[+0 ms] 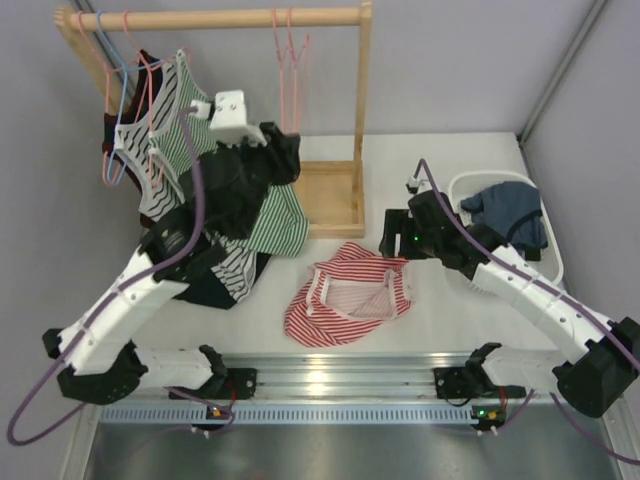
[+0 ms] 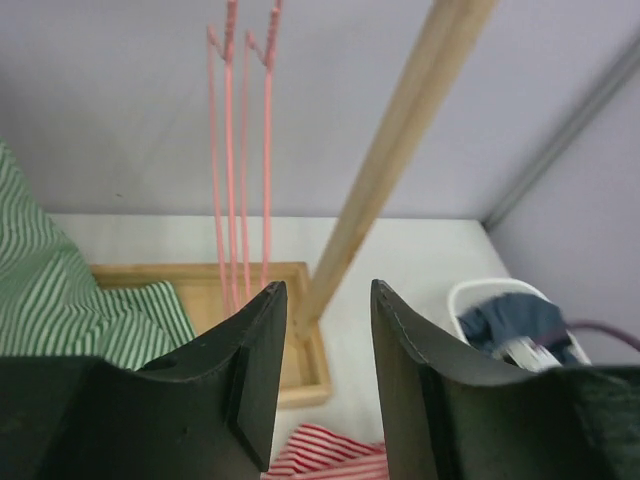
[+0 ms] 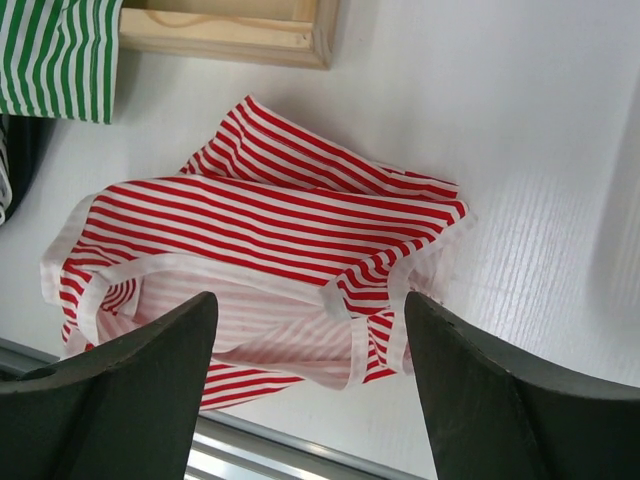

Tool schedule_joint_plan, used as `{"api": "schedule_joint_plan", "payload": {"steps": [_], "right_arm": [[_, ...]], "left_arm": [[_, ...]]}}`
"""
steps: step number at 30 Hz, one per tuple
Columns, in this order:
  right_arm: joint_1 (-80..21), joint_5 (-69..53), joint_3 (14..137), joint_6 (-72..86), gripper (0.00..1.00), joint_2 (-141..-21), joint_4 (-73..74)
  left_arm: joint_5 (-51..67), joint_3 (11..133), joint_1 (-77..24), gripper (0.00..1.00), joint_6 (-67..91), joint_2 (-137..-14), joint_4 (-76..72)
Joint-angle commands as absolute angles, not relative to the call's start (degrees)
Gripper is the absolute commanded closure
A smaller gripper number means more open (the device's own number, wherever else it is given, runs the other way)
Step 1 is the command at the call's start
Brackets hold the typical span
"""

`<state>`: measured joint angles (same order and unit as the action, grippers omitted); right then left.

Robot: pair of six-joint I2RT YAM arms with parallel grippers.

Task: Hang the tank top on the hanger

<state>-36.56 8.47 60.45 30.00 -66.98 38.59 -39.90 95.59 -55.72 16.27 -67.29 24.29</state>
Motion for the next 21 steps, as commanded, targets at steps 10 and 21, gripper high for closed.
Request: {"api": "schedule_joint_plan", "payload": {"steps": [10, 21], "right_arm": [[-35.9, 4.4, 60.5, 27.4, 0.25, -66.1, 35.4], [-35.7, 3.7, 60.2, 26.8, 0.25, -65.7, 34.8]], "left_arm": [[-31.3, 113.6, -35.3, 0.56, 16.5, -86.4, 28.1], [-25.5, 113.7, -31.6, 0.56, 15.6, -87.3, 27.3]]}}
